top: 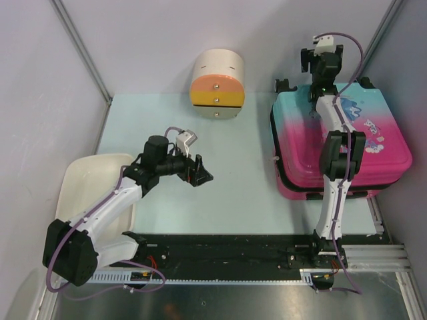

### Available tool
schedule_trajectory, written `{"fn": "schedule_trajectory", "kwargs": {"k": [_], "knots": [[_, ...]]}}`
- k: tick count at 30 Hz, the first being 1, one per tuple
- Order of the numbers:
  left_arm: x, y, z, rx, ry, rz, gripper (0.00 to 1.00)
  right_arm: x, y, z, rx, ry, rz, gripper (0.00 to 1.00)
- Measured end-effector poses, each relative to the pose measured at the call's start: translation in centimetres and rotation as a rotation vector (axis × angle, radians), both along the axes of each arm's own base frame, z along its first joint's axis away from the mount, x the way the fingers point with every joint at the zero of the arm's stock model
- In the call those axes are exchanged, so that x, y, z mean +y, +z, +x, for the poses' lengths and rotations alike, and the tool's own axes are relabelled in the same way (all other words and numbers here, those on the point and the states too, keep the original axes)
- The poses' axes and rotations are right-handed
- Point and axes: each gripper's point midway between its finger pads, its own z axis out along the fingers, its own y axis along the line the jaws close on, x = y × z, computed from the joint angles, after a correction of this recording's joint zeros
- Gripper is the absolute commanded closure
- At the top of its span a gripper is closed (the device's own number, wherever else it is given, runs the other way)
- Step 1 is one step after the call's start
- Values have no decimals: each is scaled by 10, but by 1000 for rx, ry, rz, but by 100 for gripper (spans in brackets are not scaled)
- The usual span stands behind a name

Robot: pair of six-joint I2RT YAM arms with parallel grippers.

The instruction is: Open, take out, and arrange the luggage

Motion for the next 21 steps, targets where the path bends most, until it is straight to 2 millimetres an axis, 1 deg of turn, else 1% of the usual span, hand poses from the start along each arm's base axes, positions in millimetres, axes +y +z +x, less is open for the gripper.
{"fn": "schedule_trajectory", "kwargs": {"k": [1, 3, 5, 7, 8, 9, 11, 12, 14, 17, 21], "knots": [[0, 0, 0, 0, 0, 0, 0, -2, 4, 0, -4, -5, -18, 4], [1, -1, 0, 2, 3, 1, 0, 2, 9, 1, -7, 1, -65, 4], [2, -3, 0, 4, 6, 2, 0, 14, 8, 4, 1, 22, -125, 4], [3, -3, 0, 4, 9, 2, 0, 25, -3, 8, 25, 45, -180, 4], [4, -3, -1, 3, 10, 2, 0, 29, -12, 10, 43, 53, -206, 4], [4, -2, -1, 1, 11, 1, 0, 38, -31, 15, 80, 77, -252, 4], [5, -1, -2, -4, 13, -1, 0, 44, -52, 18, 129, 101, -292, 4], [5, 0, -2, -6, 13, -3, 0, 46, -60, 17, 159, 120, -312, 5], [5, 1, -2, -9, 14, -5, 0, 49, -59, 17, 162, 144, -324, 6], [6, 1, -1, -4, 19, -8, 0, 60, -71, 15, 204, 222, -308, 9], [6, 1, -1, -3, 21, -8, 0, 70, -78, 7, 251, 328, -252, 13]]}}
